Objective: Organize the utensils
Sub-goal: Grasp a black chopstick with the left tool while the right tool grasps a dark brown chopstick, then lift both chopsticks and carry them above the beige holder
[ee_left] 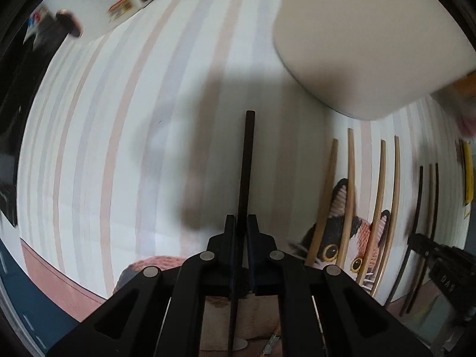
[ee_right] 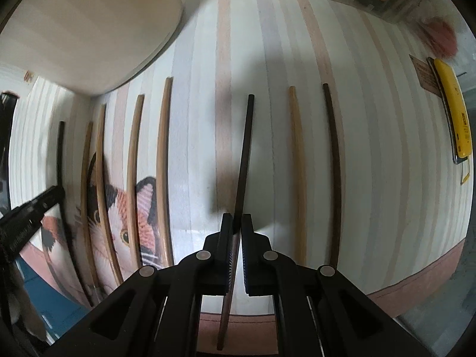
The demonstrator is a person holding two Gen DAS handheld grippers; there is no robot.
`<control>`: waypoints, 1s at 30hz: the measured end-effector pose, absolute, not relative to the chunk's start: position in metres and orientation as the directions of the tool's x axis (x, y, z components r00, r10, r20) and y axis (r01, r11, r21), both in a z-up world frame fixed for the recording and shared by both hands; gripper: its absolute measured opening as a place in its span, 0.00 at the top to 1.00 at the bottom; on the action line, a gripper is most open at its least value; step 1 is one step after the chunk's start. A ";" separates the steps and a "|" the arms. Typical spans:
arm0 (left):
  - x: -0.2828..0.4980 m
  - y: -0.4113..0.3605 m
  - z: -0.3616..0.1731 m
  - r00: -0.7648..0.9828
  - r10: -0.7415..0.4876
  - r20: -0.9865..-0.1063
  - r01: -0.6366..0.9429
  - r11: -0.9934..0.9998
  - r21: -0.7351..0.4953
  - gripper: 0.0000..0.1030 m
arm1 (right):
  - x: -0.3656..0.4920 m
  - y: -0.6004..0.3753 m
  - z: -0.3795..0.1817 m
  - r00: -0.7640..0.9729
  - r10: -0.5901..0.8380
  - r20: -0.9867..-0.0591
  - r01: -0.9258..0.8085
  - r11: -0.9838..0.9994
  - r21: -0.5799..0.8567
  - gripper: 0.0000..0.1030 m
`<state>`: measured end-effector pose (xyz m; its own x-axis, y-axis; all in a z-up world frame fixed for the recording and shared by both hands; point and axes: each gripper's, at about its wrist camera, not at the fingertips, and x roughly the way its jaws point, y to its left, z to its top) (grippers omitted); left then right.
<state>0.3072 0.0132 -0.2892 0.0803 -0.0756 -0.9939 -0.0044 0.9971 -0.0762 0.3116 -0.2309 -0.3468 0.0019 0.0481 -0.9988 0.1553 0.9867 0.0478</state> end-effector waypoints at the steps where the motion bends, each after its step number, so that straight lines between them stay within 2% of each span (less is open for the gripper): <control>1: 0.307 0.016 -0.288 0.078 -0.082 -0.994 -0.001 0.997 -0.082 0.96 | 0.312 -0.228 -0.347 0.002 0.045 -0.999 0.142 0.989 0.045 0.94; 8: 0.292 -0.002 -0.286 0.049 -0.063 -0.997 0.101 0.993 -0.058 0.92 | 0.319 -0.220 -0.352 -0.073 0.091 -0.993 0.156 0.985 0.079 0.91; 13: 0.275 0.003 -0.286 0.073 -0.051 -0.996 0.025 0.998 -0.049 0.96 | 0.320 -0.204 -0.354 -0.083 0.019 -0.996 0.100 0.995 0.010 0.90; 14: 0.276 0.007 -0.289 0.075 -0.050 -0.996 0.006 0.999 -0.049 0.96 | 0.321 -0.196 -0.353 -0.066 0.020 -0.998 0.075 0.997 0.015 0.94; 17: 0.280 0.023 -0.294 0.060 -0.071 -0.996 -0.031 0.997 -0.073 0.96 | 0.325 -0.176 -0.350 -0.044 0.013 -0.999 0.022 1.000 0.012 0.94; 23: 0.293 0.018 -0.292 0.059 -0.023 -0.998 0.052 0.998 -0.020 0.95 | 0.329 -0.157 -0.354 -0.081 -0.010 -0.997 -0.013 1.000 -0.009 0.94; 30: 0.299 0.010 -0.301 0.068 0.004 -0.998 0.070 0.998 0.008 0.95 | 0.339 -0.145 -0.355 -0.086 -0.026 -0.996 -0.018 1.000 -0.024 0.94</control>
